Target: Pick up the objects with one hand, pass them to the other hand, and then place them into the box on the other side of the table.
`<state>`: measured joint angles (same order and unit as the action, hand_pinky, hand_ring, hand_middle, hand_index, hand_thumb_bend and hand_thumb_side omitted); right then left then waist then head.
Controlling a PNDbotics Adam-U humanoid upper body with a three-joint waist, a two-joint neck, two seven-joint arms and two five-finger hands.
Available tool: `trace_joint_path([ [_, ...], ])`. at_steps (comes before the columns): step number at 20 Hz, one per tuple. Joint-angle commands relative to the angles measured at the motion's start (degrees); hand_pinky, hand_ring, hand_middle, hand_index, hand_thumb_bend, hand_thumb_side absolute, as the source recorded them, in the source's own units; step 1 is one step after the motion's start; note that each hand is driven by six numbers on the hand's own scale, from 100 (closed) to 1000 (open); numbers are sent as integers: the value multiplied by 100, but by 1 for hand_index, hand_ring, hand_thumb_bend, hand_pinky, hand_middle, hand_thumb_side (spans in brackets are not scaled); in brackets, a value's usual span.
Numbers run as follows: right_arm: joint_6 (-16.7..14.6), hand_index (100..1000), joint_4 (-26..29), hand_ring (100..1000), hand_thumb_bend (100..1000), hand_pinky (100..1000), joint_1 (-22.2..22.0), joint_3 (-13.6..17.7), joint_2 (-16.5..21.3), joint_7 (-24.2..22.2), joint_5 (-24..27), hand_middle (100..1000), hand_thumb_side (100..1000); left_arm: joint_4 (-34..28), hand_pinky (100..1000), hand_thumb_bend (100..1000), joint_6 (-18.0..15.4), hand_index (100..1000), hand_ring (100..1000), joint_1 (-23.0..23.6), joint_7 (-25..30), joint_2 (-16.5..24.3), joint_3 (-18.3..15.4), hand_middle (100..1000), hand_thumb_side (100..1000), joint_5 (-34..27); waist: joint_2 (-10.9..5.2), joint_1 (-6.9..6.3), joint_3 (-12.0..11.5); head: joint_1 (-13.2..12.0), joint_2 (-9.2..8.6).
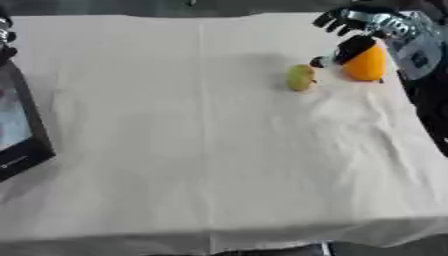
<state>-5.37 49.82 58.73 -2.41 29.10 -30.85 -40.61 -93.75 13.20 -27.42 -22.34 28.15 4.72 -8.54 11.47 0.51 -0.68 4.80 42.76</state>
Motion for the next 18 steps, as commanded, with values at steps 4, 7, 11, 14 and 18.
trace_joint_path([
  [4, 93, 903, -192, 906, 489, 870, 188, 205, 450, 215, -201, 903, 215, -107, 829, 185, 6, 875, 811, -29, -39, 146, -95, 758, 714, 7, -271, -106, 16, 93, -85],
  [7, 70, 912, -281, 913, 532, 872, 196, 224, 547, 221, -327, 916, 251, -98, 828, 184, 19, 873, 810, -18, -64, 152, -105, 756, 713, -2, -275, -115, 28, 114, -94],
  [11, 15, 909, -436, 912, 563, 869, 212, 313, 631, 182, -451, 916, 274, -80, 828, 183, 39, 872, 809, -7, -96, 152, -107, 754, 711, -14, -277, -119, 41, 125, -103],
  [14, 14, 909, -560, 913, 561, 869, 224, 336, 674, 158, -581, 917, 288, -75, 827, 182, 49, 871, 808, -2, -118, 152, -108, 754, 709, -23, -276, -120, 43, 118, -111],
  [18, 51, 909, -714, 914, 544, 871, 231, 378, 704, 198, -785, 917, 291, -86, 826, 181, 50, 870, 807, -5, -143, 149, -114, 752, 707, -34, -277, -125, 33, 87, -133],
])
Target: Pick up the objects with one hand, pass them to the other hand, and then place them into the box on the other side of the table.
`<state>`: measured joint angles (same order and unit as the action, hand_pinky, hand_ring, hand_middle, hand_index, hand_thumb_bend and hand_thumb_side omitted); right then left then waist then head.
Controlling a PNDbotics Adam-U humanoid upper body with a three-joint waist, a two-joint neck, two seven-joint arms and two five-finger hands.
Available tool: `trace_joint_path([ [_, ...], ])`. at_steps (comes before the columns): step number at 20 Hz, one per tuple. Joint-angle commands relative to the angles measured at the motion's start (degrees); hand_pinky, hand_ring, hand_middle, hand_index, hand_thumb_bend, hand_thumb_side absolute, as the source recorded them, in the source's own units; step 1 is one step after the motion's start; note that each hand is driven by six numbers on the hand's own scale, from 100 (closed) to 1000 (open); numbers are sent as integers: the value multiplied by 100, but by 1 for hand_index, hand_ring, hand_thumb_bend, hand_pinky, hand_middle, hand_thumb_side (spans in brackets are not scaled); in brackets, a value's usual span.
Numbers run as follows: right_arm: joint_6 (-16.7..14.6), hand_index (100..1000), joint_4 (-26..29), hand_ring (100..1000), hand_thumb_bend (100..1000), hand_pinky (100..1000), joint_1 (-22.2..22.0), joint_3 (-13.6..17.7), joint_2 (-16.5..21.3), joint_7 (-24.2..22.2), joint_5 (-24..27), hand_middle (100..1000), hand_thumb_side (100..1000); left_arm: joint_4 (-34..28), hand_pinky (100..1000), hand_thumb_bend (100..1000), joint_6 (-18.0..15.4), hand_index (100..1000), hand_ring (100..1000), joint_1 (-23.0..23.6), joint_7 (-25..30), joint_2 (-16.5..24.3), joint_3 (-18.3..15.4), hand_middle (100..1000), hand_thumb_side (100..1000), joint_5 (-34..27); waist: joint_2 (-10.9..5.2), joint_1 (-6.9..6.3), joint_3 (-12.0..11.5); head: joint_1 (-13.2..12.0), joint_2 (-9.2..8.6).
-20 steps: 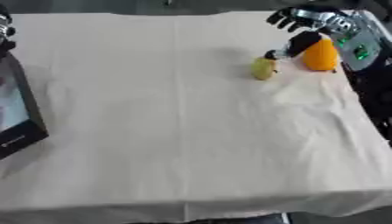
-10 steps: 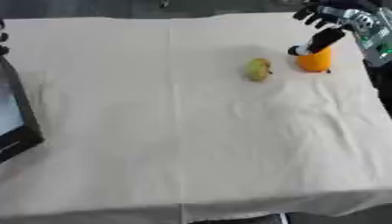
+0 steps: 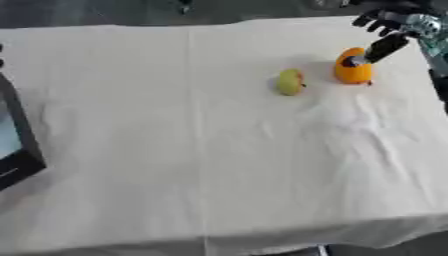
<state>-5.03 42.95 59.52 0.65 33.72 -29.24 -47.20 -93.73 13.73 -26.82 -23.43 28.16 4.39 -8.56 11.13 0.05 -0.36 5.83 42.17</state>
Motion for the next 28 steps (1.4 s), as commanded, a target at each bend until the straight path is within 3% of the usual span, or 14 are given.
trace_joint_path([
  [1, 35, 909, -65, 914, 540, 870, 150, 84, 246, 70, -173, 916, 292, -94, 826, 181, -5, 870, 807, -66, -39, 146, -83, 752, 706, -34, -242, -80, -3, -18, -79],
  [8, 256, 907, -424, 914, 497, 872, 126, 182, 235, 384, -571, 914, 282, -132, 826, 178, -12, 868, 806, -71, -63, 134, -93, 751, 702, -45, -231, -118, -50, -19, -157],
  [28, 805, 890, -979, 894, 409, 864, 54, 272, 101, 1197, -1177, 881, 163, -203, 825, 165, 2, 867, 806, -49, -120, 104, -118, 747, 710, -66, -111, -223, -171, 36, -105],
])
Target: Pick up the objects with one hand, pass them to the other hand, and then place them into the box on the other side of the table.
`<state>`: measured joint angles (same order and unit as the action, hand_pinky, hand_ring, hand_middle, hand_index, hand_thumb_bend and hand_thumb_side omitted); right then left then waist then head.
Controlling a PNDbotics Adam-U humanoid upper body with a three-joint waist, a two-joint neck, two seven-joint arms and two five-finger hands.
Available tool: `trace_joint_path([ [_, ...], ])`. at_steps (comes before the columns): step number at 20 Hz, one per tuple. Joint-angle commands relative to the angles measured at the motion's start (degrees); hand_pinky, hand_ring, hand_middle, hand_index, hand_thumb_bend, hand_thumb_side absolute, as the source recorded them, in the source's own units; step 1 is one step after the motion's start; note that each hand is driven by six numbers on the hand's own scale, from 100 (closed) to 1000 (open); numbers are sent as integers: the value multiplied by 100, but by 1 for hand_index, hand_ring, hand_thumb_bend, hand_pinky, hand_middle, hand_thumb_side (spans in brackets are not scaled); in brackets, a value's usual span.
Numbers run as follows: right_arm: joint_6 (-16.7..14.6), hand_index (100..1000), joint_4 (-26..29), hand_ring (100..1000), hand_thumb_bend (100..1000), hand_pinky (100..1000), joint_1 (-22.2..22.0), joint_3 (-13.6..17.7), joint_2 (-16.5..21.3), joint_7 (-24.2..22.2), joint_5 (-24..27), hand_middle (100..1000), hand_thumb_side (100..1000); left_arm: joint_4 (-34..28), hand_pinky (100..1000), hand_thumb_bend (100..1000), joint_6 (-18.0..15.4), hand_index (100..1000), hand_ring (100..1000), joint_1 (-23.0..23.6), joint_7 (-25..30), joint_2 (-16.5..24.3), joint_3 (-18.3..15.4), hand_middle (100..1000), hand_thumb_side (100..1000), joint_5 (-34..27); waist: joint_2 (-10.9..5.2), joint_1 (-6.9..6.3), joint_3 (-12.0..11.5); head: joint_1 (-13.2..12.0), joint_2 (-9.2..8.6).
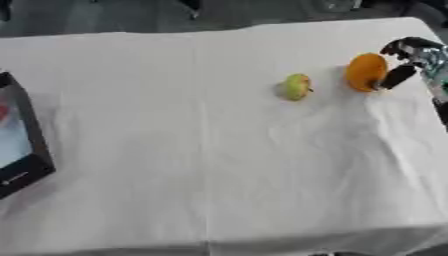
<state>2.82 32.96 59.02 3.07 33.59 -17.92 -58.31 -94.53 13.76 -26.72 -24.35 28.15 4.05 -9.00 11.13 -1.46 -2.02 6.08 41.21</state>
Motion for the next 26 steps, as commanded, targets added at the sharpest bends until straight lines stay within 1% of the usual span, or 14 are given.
trace_joint_path([
  [1, 19, 890, 16, 894, 409, 864, 103, 29, 113, 74, -67, 881, 163, -125, 825, 165, 0, 867, 806, -59, -29, 104, -84, 747, 710, -23, -110, -72, -5, 11, -9],
  [2, 18, 890, 13, 894, 409, 864, 103, 29, 112, 79, -68, 881, 163, -125, 825, 165, 0, 867, 806, -59, -30, 104, -84, 747, 710, -23, -110, -72, -6, 11, -9],
  [3, -9, 809, 35, 845, 404, 853, 116, 71, 69, 85, -42, 777, 132, -126, 826, 160, 0, 865, 793, -63, -35, 94, -88, 745, 712, -26, -101, -81, -19, -23, -6],
  [6, -124, 765, 28, 815, 415, 847, 100, 180, -42, 136, 209, 727, 199, -131, 827, 158, -6, 864, 788, -67, -46, 80, -104, 743, 714, -32, -73, -90, -45, -51, -22],
  [8, -80, 729, 7, 787, 431, 845, 78, 163, -43, 208, 406, 695, 253, -132, 827, 156, -9, 863, 788, -68, -55, 78, -113, 742, 714, -35, -65, -86, -50, -48, -22],
  [11, 17, 621, 47, 741, 427, 821, 33, 95, -18, 356, 722, 617, 199, -132, 826, 154, -8, 861, 786, -66, -65, 82, -119, 741, 715, -38, -59, -78, -51, -55, 14],
  [12, 21, 521, 78, 690, 410, 795, 19, 59, -3, 416, 821, 525, 123, -131, 826, 151, -6, 860, 786, -66, -68, 82, -120, 740, 715, -39, -60, -74, -50, -63, 27],
  [14, -11, 445, 160, 643, 404, 768, -7, -14, 29, 564, 949, 458, 101, -131, 826, 147, -4, 855, 785, -67, -72, 84, -122, 739, 714, -38, -64, -69, -49, -82, 39],
  [16, -48, 408, 228, 616, 404, 753, -27, -38, 45, 716, 1090, 427, 100, -131, 825, 146, 2, 854, 784, -67, -79, 86, -125, 738, 712, -35, -70, -67, -48, -91, 34],
  [18, -95, 395, 282, 597, 405, 746, -42, -54, 52, 844, 1245, 413, 107, -130, 825, 144, 7, 853, 783, -63, -88, 87, -128, 737, 711, -38, -79, -65, -47, -89, 30],
  [21, -190, 386, 341, 579, 407, 740, -61, -84, 61, 964, 1461, 403, 115, -130, 824, 140, 13, 852, 782, -56, -96, 88, -127, 736, 712, -43, -93, -59, -41, -88, 30],
  [26, -269, 379, 563, 558, 414, 720, -83, -149, 133, 1096, 1708, 396, 160, -130, 824, 135, 17, 852, 781, -46, -105, 104, -131, 733, 714, -46, -122, -36, -17, -100, 68],
])
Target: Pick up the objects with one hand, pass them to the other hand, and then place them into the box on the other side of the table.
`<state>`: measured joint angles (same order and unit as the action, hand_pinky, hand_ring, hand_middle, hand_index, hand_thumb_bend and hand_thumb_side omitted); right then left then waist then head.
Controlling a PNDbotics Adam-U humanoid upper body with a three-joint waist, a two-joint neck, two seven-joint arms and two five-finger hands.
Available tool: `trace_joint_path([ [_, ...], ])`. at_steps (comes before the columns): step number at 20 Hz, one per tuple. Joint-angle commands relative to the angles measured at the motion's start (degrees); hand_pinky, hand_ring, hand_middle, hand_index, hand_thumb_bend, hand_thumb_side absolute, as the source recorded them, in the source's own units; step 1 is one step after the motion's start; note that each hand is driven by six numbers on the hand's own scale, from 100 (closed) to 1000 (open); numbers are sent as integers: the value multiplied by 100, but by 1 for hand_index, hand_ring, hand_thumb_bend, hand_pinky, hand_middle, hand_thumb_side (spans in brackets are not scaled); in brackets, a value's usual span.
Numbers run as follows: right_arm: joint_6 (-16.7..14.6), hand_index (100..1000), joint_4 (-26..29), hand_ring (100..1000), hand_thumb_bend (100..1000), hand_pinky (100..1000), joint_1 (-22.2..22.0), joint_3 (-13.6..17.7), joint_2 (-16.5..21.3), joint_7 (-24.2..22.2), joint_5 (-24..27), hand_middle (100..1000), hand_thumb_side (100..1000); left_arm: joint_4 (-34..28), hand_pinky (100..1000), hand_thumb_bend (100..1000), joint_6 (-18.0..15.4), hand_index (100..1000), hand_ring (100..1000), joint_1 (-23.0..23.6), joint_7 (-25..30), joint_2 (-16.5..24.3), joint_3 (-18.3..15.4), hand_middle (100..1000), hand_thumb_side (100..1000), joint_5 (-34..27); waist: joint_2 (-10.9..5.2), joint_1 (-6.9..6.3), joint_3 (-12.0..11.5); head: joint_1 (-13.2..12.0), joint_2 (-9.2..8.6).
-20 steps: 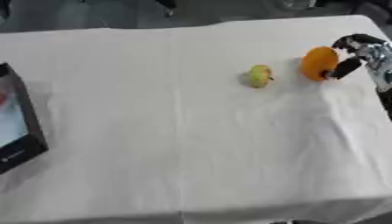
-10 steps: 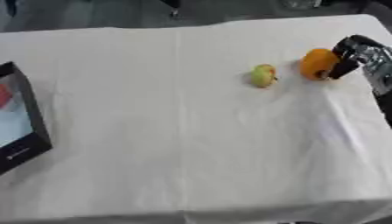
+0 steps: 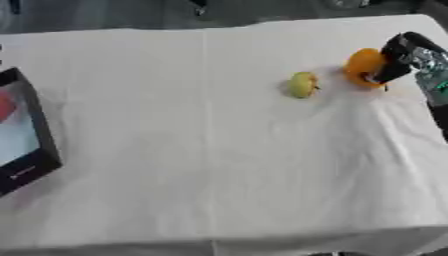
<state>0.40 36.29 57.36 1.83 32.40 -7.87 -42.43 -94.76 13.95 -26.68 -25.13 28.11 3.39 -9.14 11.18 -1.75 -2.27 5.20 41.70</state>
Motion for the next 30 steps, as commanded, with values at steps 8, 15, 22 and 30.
trace_joint_path([
  [8, -31, 356, 619, 519, 418, 676, 6, -101, 315, 411, 571, 394, 169, -107, 822, 123, 9, 851, 780, -41, -29, 123, -66, 729, 715, -27, -174, 10, 30, -26, 51],
  [15, -161, 378, 1201, 523, 407, 680, -213, -166, 418, 411, 1118, 397, 100, -115, 821, 121, 17, 851, 780, -50, -23, 144, -62, 727, 713, -24, -201, 17, 53, -53, 81],
  [22, -313, 392, 2063, 542, 387, 718, -719, -216, 201, 374, 1756, 403, 100, -130, 820, 120, 21, 850, 780, -88, 0, 163, -50, 726, 705, -22, -234, -14, 80, -80, 66],
  [30, -309, 387, 2982, 524, 368, 699, -1205, -249, -88, 399, 2500, 394, 100, -165, 819, 117, 32, 849, 781, -154, 28, 206, -31, 725, 694, -20, -254, -52, 110, -127, 52],
])
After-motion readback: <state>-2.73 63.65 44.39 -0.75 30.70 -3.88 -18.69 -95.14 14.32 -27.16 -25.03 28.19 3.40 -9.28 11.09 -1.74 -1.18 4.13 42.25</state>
